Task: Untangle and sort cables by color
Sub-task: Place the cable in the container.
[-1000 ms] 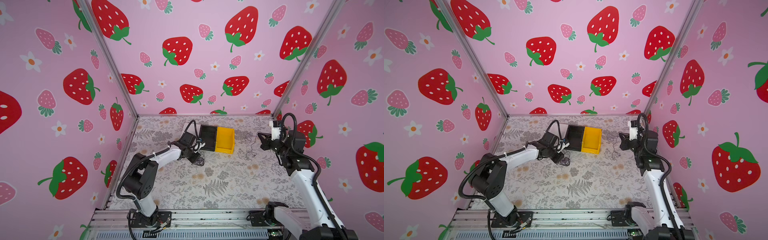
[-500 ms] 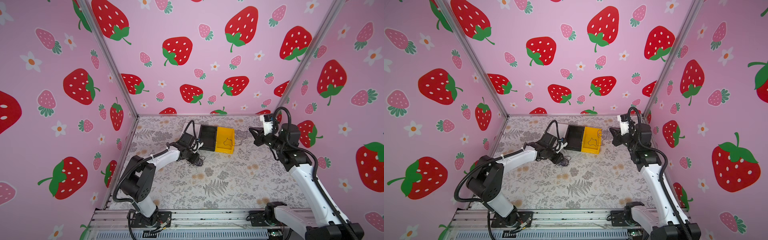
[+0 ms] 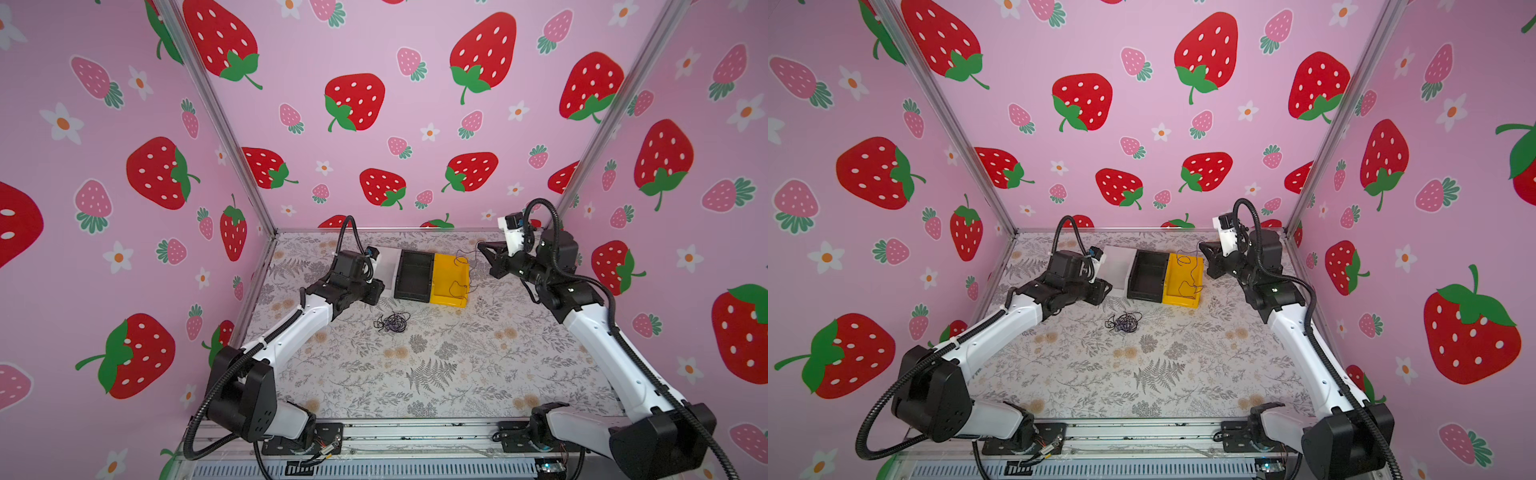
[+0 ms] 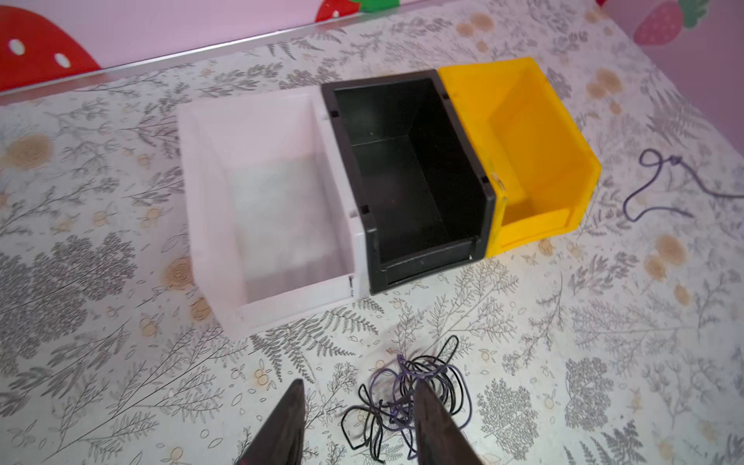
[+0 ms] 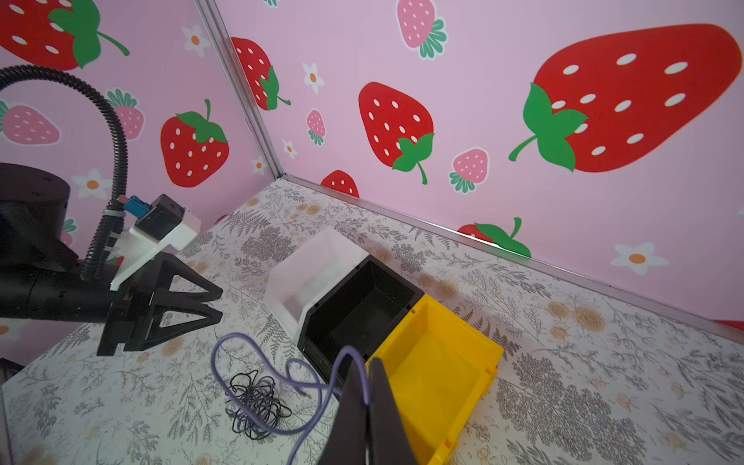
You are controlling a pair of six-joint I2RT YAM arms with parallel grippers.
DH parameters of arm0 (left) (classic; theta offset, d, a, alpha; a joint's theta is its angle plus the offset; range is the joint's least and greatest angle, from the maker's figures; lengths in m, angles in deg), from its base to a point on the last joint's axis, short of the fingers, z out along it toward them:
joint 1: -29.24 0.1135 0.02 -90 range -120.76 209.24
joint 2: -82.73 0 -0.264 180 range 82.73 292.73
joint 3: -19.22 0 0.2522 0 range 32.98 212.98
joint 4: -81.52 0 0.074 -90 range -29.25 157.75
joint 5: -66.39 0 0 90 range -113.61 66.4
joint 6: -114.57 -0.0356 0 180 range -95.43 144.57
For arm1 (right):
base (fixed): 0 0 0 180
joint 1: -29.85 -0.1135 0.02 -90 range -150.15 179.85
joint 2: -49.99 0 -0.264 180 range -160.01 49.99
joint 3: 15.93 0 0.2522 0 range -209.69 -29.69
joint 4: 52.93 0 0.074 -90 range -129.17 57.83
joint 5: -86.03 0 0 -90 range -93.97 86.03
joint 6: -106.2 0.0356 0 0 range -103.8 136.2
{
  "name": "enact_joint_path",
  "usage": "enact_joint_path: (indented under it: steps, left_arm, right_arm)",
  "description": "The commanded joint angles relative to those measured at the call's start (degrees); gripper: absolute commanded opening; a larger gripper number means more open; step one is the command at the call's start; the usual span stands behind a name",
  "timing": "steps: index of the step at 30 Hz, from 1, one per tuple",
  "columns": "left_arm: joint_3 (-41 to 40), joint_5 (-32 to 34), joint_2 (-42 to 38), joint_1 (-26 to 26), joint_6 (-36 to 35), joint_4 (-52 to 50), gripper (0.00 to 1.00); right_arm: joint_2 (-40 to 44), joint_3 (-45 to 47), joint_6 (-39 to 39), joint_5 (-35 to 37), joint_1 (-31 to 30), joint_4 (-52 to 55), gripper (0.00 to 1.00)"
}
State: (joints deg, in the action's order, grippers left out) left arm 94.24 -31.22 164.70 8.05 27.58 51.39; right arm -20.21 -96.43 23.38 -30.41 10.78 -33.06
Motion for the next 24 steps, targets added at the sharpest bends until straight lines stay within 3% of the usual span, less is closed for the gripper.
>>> enact_joint_path:
  steps: [1,10,24]
  left_arm:
    - [-1.3,-2.1,-1.7,4.1,5.9,-0.2,0.46]
    - [-5.4,-3.2,-4.6,8.9,5.6,-1.0,0.44]
    - [-8.2,-4.0,-4.9,10.0,3.3,-0.5,0.43]
  right_arm:
    - [-3.5,-5.1,-1.3,0.2,-1.8,-2.8,0.0]
    - [-18.8,-14.6,-0.3,-0.1,-3.7,-10.4,0.0]
    - [-36.0,-19.4,-1.8,-0.7,-7.2,-12.9,0.0]
